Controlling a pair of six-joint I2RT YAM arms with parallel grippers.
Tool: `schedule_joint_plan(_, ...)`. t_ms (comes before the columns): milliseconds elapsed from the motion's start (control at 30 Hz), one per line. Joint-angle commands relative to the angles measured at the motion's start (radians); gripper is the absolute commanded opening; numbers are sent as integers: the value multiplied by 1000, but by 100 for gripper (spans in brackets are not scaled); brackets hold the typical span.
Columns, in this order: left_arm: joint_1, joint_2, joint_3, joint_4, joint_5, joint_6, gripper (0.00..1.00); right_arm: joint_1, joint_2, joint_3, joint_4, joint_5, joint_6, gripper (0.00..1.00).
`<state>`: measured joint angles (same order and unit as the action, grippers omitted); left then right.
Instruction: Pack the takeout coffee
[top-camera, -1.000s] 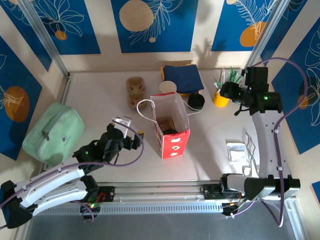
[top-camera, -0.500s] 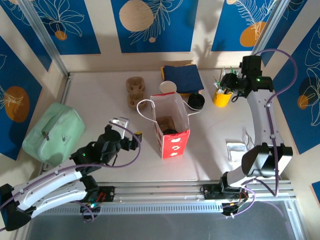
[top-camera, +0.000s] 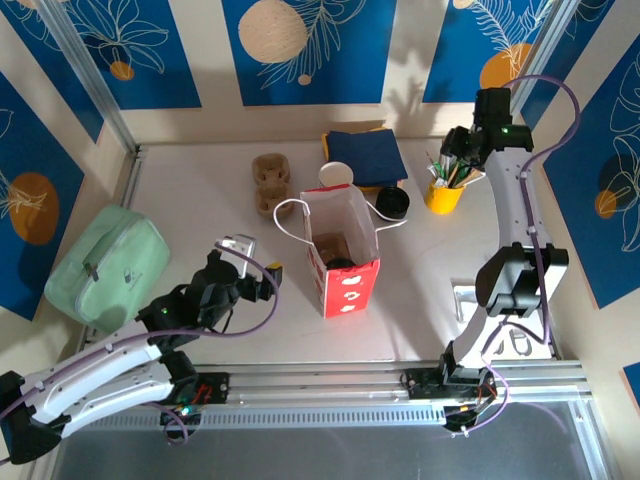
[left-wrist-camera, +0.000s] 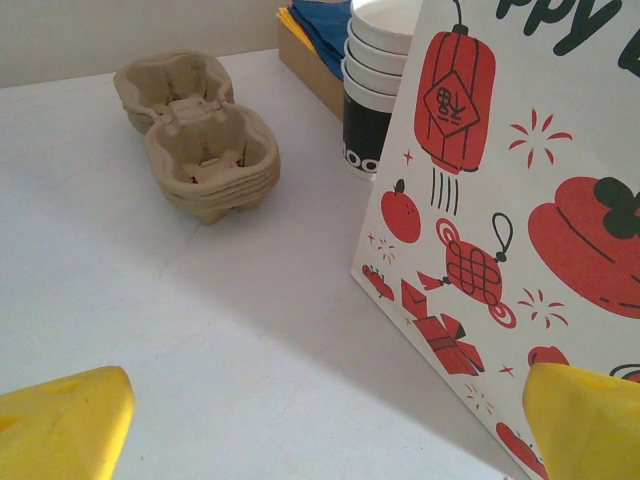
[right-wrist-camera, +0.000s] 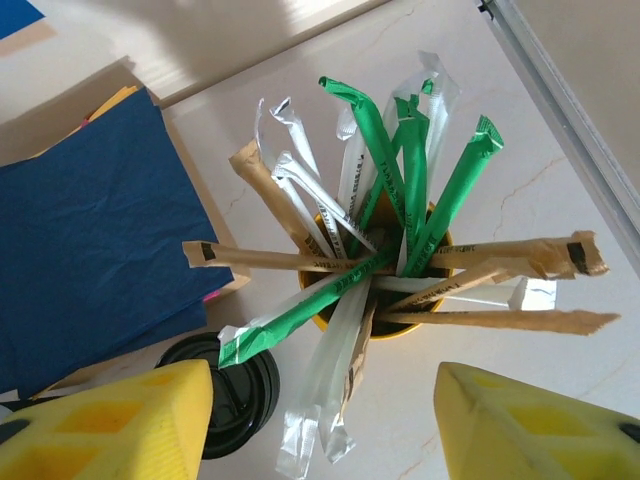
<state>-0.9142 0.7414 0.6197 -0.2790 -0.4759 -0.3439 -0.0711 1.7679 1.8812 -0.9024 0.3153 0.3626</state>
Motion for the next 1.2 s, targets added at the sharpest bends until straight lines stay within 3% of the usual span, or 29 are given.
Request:
schedule_joint_plan(0, 8, -15, -3, -19, 4, -24, 99, 8, 37, 47, -52, 17, 7, 57)
schedule_joint_plan(767, 7, -62, -23, -47, 15, -64, 99, 11, 136, 83, -61, 47, -9, 28)
schedule_joint_plan(1067, 8, -83, -26, -37, 20, -58, 99, 11, 148, 80, -66, 45, -17, 26)
schedule_joint_plan(1167, 8, -82, -22, -39, 19, -56, 99, 11, 149, 79, -66, 41, -19, 21)
